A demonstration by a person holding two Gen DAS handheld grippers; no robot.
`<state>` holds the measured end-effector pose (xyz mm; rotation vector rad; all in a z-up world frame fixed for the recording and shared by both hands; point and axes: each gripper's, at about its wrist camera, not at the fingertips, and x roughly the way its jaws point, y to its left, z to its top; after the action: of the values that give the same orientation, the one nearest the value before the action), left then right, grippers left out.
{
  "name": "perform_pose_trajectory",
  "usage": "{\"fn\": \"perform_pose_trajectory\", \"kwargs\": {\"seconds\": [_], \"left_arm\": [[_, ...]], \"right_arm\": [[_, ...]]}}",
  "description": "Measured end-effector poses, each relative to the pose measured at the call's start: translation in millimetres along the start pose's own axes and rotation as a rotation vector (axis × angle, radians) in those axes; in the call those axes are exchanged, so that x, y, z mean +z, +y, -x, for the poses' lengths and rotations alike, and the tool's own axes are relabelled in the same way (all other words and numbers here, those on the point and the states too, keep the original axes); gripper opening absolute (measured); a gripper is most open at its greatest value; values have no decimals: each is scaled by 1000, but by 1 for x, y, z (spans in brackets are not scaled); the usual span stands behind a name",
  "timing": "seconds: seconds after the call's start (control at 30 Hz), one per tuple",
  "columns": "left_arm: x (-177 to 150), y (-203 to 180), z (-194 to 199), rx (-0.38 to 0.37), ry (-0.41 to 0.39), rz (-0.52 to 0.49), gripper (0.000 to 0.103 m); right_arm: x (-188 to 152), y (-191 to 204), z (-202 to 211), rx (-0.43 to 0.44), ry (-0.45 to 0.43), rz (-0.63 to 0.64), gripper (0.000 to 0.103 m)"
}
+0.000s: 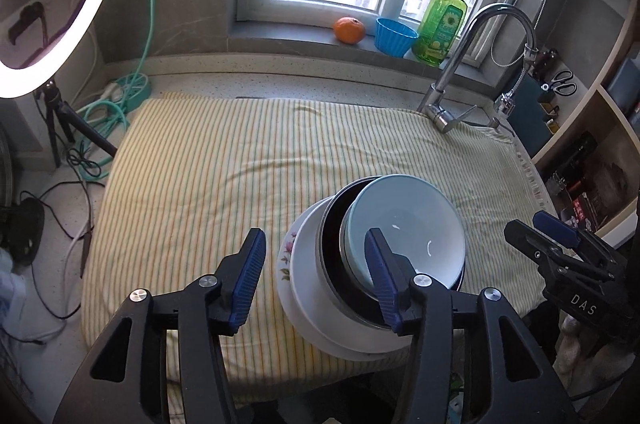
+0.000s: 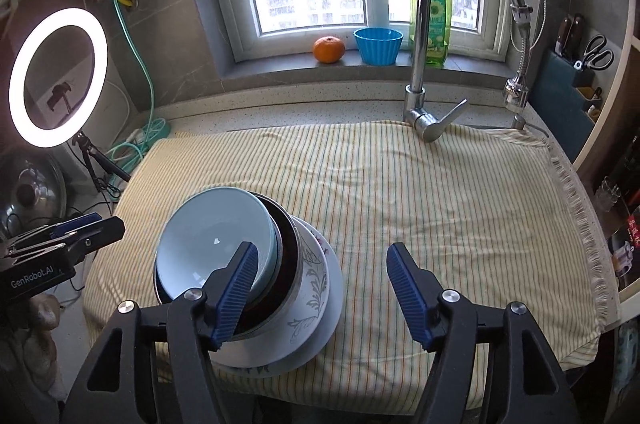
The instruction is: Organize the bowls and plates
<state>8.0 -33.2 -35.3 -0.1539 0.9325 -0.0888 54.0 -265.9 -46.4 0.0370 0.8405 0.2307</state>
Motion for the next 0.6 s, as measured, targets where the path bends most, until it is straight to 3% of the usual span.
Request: {"fn": "perform_pose_trajectory", "kwargs": {"seconds": [0.07,0.2,0.6], "left_arm": [[-2,-3,5,15,-18,-13,65],[-4,-5,14,26,-38,-12,66],[-3,-11,25,49,-72,-26,66]], "right_arm": [[0,1,7,6,-20,-5,69],[1,1,16,13,-53,-11,74],[0,1,21,11,-72,-15,75]]}}
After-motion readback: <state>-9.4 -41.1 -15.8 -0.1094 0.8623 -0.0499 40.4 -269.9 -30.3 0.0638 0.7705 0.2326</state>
